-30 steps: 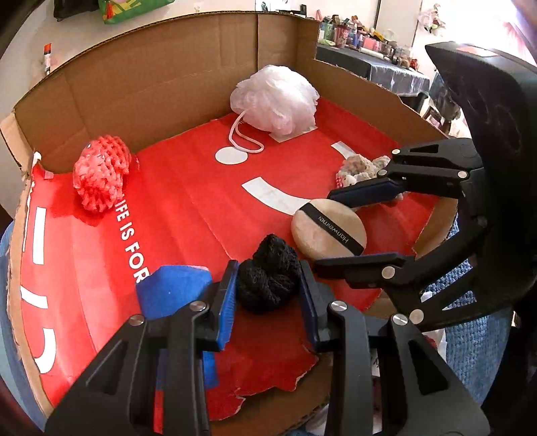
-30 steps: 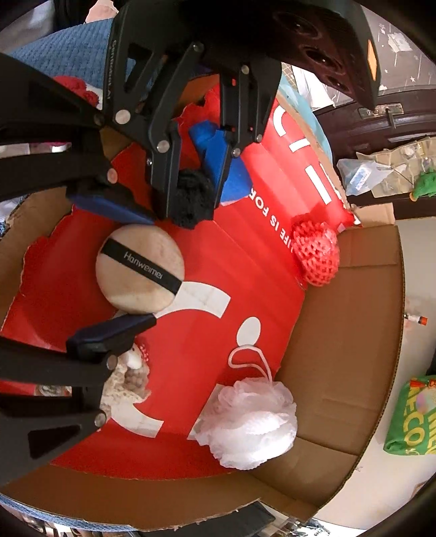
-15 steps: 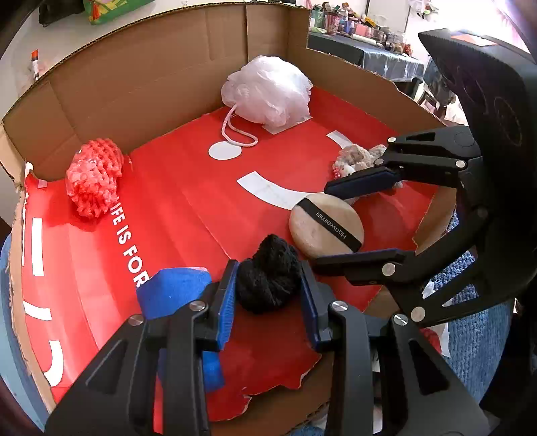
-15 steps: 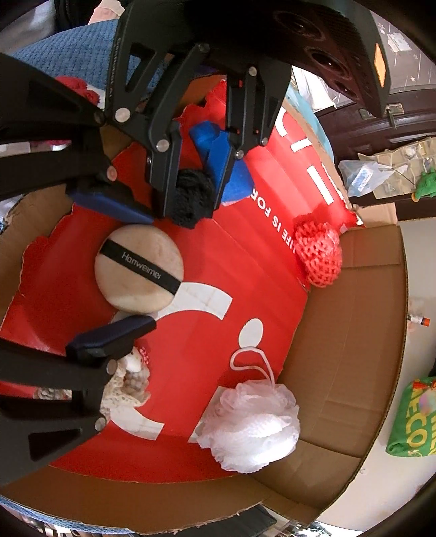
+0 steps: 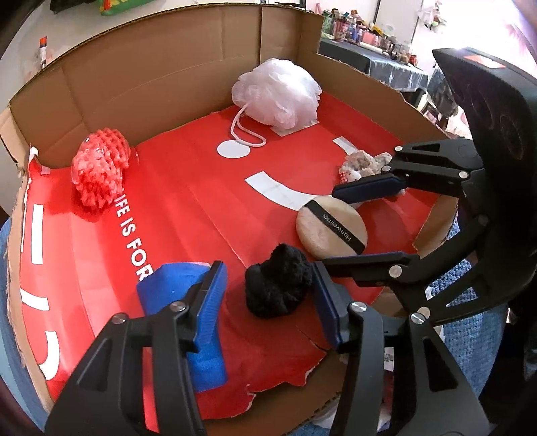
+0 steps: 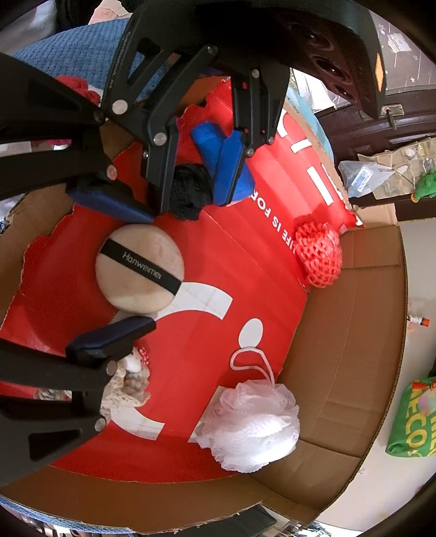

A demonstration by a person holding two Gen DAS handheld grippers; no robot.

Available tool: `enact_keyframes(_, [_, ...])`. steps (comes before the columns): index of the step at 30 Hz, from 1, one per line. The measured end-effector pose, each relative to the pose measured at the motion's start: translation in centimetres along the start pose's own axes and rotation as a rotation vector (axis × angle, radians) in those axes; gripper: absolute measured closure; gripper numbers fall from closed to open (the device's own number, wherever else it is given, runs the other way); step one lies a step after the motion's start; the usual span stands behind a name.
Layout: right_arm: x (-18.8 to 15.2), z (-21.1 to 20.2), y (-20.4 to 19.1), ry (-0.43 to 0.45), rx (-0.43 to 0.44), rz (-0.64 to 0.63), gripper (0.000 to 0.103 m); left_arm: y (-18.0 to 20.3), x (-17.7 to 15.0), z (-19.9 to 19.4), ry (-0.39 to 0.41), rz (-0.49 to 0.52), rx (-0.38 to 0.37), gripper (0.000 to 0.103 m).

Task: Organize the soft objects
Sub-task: 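Open both tools to release the items and lift away from the box, then move both tools back toward the white items beside the box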

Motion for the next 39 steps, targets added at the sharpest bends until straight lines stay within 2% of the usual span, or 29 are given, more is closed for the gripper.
enact_keyframes(3, [0.0, -0.1, 0.0, 0.002, -0.001, 0.002, 0.041, 0.1, 0.0, -0.5, 0.014, -0.009, -0.001, 0.054])
enact_keyframes(5, [0.0, -0.5, -0.1, 0.009, -0.006, 0.006, 0.036, 0.2, 0.1, -1.1, 0.027, -0.017, -0.006, 0.053])
enact_keyframes(8, [0.1, -1.5, -0.3, 0.031, -0.004, 0.014, 0.033, 0.2, 0.2, -2.4, 0.067, -0.036, -0.012, 0.046])
enact_keyframes(19, [0.3, -7.7, -1.3, 0.159, -0.042, 0.069, 0.019, 0.8, -0.4, -10.2, 0.287, -0.169, 0.005, 0.031])
enact_keyframes(23, [0.1, -10.6, -1.9, 0.223, -0.068, 0.098, 0.007, 1.4, -1.0, -13.0, 0.369, -0.201, 0.033, 0.025])
enact_keyframes(26, [-0.3, -13.0, -2.4, 0.287, -0.082, 0.126, 0.000, 2.1, -1.8, -14.9, 0.427, -0.212, 0.076, 0.022])
enact_keyframes(33, [-2.0, -18.9, -3.1, 0.452, -0.226, 0.191, 0.000, 3.8, -4.4, -19.6, 0.572, -0.247, 0.185, 0.008])
enact_keyframes(39, [-4.9, -21.4, -4.1, 0.532, -0.333, 0.236, 0.000, 5.5, -6.8, -21.8, 0.654, -0.242, 0.307, 0.003])
Point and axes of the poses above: each gripper's, at about its wrist camera, not at the fingertips, and z roughly the way its jaws point, y to its right, x to its top, the point moved 8 cm from there along z, roughly the way its jaws point, and after that the axes turned 1 degree about y, right-handed, at the moved point
